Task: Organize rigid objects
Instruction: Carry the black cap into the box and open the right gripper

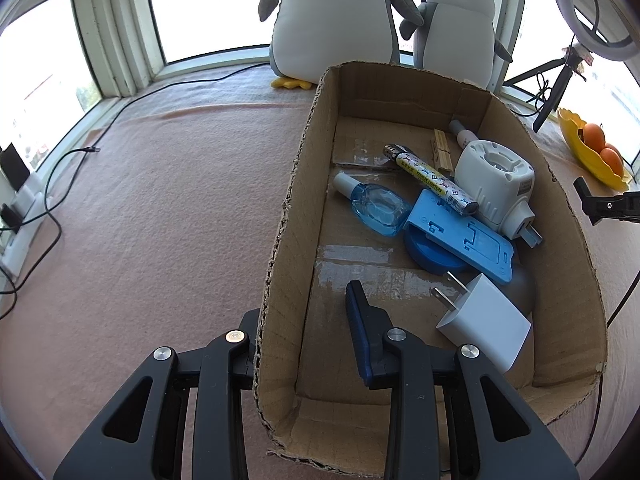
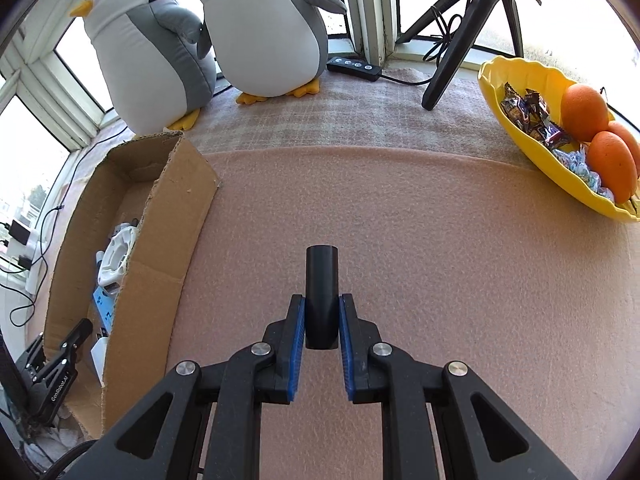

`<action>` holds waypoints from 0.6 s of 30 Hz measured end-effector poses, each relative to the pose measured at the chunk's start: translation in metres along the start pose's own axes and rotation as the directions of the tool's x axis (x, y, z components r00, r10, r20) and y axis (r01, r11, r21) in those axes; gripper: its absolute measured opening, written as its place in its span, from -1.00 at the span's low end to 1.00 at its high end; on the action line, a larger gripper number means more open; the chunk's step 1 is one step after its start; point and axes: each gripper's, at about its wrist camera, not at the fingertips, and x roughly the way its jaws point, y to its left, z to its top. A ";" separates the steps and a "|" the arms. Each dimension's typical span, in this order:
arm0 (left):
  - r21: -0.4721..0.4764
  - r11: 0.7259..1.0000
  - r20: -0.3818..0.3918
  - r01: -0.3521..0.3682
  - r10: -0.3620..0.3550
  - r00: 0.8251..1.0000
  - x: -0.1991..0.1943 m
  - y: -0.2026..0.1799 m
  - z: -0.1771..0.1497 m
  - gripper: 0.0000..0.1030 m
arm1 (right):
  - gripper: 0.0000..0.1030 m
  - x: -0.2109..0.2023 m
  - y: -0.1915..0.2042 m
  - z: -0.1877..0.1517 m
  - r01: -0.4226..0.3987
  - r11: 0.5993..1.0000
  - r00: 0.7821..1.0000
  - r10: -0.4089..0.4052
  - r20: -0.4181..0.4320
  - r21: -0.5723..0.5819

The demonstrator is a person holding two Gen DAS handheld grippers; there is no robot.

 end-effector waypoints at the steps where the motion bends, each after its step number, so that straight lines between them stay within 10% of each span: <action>1: 0.000 1.000 0.001 0.001 -0.001 1.000 0.000 0.000 0.000 -0.41 | -0.71 -0.005 0.004 -0.001 -0.007 1.000 1.000 0.007 0.008 -0.003; 18: 0.003 1.000 0.005 0.009 -0.009 1.000 0.000 0.001 -0.001 -0.41 | -0.71 -0.061 0.105 -0.035 -0.168 0.970 0.983 0.178 0.042 -0.175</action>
